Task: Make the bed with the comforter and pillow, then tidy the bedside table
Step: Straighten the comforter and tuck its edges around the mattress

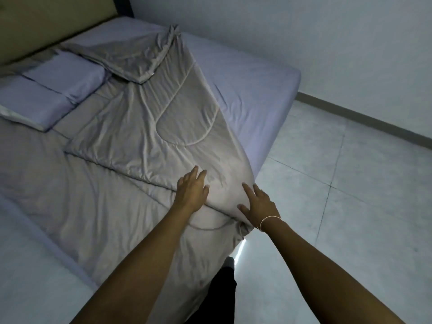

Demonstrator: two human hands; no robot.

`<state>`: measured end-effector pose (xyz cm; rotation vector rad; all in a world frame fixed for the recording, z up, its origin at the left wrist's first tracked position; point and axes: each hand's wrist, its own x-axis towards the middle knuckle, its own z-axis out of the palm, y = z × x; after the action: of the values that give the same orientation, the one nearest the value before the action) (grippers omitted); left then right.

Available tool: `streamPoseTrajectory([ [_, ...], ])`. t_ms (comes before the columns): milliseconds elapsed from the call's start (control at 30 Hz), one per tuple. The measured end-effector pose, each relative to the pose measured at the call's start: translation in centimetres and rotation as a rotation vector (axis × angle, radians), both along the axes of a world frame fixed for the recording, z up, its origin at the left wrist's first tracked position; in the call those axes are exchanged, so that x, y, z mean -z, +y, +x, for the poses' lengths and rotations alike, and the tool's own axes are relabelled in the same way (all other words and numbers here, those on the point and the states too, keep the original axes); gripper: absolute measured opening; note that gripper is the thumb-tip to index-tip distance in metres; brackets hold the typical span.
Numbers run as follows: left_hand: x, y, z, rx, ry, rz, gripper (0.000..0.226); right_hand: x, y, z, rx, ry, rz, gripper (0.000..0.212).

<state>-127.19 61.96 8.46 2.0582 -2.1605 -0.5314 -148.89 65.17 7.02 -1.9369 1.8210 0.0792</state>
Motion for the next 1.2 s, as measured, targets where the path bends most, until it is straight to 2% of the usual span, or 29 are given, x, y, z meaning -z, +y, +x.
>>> streamPoseTrajectory([
  [233, 0.0, -10.5, -4.1, -0.070, 0.022, 0.081, 0.057, -1.6, -10.5, -5.3, 0.032, 0.003, -0.002, 0.070],
  [433, -0.8, -20.8, -8.8, -0.110, 0.059, 0.060, 0.056, -2.9, -22.3, -9.8, -0.006, -0.027, -0.046, 0.068],
  [567, -0.5, -27.1, -11.0, -0.200, 0.052, 0.057, 0.056, -2.6, -30.5, -11.3, -0.115, -0.022, -0.043, 0.068],
  [833, -0.8, -38.5, -16.2, -0.507, 0.067, 0.017, 0.055, -2.2, -48.0, -14.7, -0.416, -0.020, -0.026, 0.068],
  [1200, 1.5, -43.9, -15.1, -0.836, 0.076, 0.080, 0.057, -0.1, -62.8, -11.3, -0.666, 0.027, 0.027, 0.066],
])
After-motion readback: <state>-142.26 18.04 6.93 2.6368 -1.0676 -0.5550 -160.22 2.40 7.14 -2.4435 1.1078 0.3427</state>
